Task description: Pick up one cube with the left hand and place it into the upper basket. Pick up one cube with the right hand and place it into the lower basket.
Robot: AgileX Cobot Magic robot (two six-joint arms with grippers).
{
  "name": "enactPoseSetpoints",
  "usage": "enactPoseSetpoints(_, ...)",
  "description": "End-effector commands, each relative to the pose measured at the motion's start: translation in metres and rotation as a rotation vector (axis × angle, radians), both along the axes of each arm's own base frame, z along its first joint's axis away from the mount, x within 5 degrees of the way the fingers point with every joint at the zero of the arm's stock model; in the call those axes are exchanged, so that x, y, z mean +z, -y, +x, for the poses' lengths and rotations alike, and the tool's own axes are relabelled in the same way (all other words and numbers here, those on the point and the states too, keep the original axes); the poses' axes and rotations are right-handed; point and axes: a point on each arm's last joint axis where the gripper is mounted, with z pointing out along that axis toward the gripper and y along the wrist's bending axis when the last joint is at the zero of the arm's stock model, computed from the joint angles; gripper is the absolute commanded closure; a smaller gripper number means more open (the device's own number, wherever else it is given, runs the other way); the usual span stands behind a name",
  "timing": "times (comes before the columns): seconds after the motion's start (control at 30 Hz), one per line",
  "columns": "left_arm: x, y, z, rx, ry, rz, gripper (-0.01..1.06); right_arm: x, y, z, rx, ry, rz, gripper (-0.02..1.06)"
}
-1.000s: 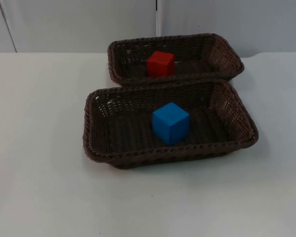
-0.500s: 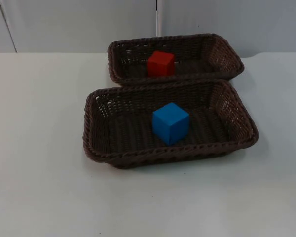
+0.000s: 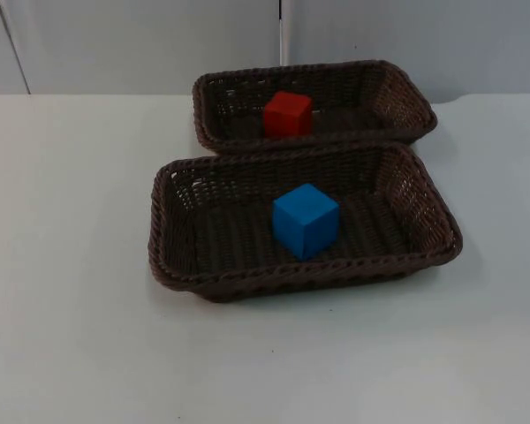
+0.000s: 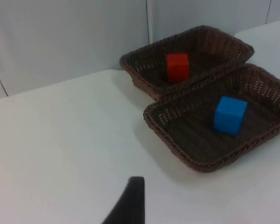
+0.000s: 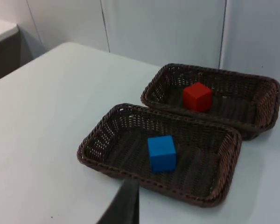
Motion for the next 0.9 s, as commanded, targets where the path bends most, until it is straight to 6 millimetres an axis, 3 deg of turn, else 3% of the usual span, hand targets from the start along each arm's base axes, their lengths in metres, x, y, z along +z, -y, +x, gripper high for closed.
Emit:
enactPoseSetpoints(0.0,-0.008,-0.002,-0.006,0.002,-0.010,-0.013,0.15,-0.003,0.008,-0.010,-0.002,0.008,-0.013,0.16)
enactPoseSetpoints(0.1,-0.016,-0.003,-0.009,0.003,0.004,-0.016,0.15,-0.005,0.014,-0.018,0.006,0.022,-0.030,0.16)
enactPoseSetpoints(0.53,-0.017,-0.006,-0.013,0.024,0.007,-0.020,0.15,-0.014,0.047,-0.058,0.000,0.085,0.009,0.16)
enactPoseSetpoints(0.87,-0.025,-0.008,-0.016,0.042,-0.089,0.019,0.15,-0.022,0.057,-0.071,-0.004,0.077,0.008,0.16)
